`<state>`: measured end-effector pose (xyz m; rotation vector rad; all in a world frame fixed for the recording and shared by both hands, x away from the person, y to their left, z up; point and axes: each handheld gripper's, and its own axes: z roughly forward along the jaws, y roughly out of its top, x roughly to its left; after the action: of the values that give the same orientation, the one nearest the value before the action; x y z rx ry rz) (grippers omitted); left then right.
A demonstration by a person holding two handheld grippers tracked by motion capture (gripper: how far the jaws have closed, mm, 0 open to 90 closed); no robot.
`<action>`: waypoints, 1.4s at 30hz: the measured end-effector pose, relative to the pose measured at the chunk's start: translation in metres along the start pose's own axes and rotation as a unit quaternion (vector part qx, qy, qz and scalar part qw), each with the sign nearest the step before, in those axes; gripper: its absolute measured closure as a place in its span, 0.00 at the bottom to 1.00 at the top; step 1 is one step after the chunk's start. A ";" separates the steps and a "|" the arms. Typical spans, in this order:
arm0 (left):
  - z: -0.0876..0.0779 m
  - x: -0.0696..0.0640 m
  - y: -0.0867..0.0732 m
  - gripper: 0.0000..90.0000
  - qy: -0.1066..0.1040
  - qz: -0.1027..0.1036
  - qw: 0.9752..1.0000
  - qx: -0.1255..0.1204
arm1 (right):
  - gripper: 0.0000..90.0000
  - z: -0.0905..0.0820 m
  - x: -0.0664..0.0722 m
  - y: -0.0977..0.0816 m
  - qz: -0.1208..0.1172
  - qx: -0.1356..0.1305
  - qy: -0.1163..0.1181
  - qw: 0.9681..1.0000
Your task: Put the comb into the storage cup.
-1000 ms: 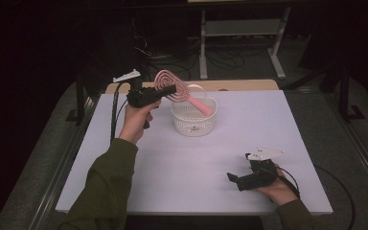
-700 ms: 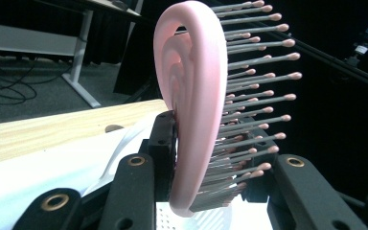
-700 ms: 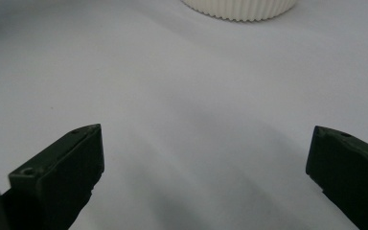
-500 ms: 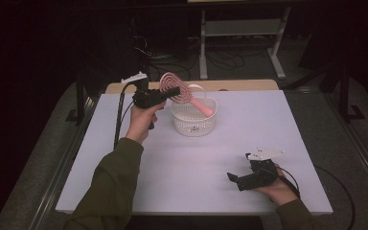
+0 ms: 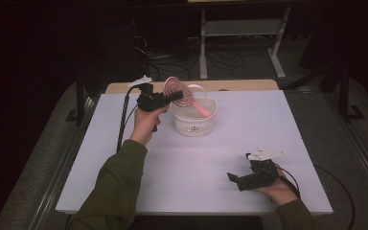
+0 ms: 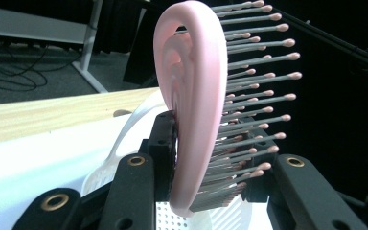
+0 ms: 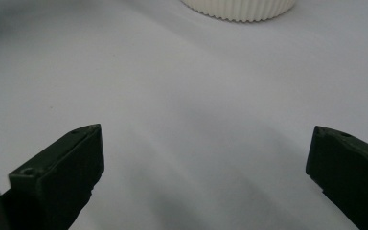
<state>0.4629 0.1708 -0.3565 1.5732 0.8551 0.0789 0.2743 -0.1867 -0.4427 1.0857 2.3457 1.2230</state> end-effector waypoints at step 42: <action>0.008 0.017 -0.026 0.70 0.016 -0.025 0.999 0.028 | 0.00 0.000 0.001 0.000 -0.002 0.001 0.002 1.000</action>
<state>0.4673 0.1719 -0.3879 1.6057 0.9289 0.0449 0.2739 -0.1858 -0.4427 1.0797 2.3511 1.2236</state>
